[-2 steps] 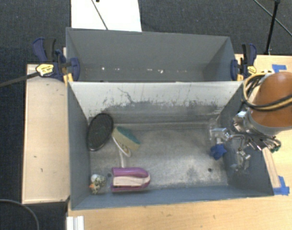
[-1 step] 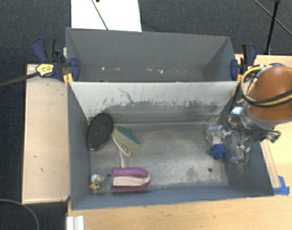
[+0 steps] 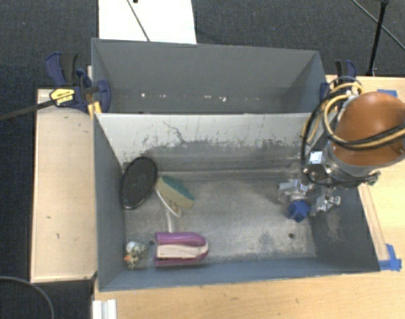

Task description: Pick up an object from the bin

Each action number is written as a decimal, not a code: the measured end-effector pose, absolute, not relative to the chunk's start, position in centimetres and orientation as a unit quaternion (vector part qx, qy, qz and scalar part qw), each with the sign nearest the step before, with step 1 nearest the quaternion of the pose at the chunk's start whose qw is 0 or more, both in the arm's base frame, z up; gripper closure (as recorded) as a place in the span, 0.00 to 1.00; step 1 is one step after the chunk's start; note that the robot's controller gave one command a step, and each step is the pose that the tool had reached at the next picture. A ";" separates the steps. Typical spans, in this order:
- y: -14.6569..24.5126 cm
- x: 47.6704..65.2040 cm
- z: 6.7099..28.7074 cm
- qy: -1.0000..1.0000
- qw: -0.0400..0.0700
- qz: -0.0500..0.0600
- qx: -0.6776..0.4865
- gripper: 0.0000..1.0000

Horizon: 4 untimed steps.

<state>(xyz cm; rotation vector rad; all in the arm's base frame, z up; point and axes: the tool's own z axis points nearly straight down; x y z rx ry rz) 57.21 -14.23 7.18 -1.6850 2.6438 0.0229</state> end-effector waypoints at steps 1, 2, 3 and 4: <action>-13.9 57.4 7.0 0.620 0.007 0.007 -0.784 0.00; -14.2 57.6 7.4 0.623 0.006 0.004 -0.782 1.00; -13.4 57.5 9.2 0.622 0.005 0.005 -0.783 1.00; -13.3 57.7 12.3 0.622 0.004 -0.002 -0.783 1.00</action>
Offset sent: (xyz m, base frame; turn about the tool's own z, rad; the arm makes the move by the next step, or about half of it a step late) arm 0.0011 -0.0081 -0.0018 -0.6674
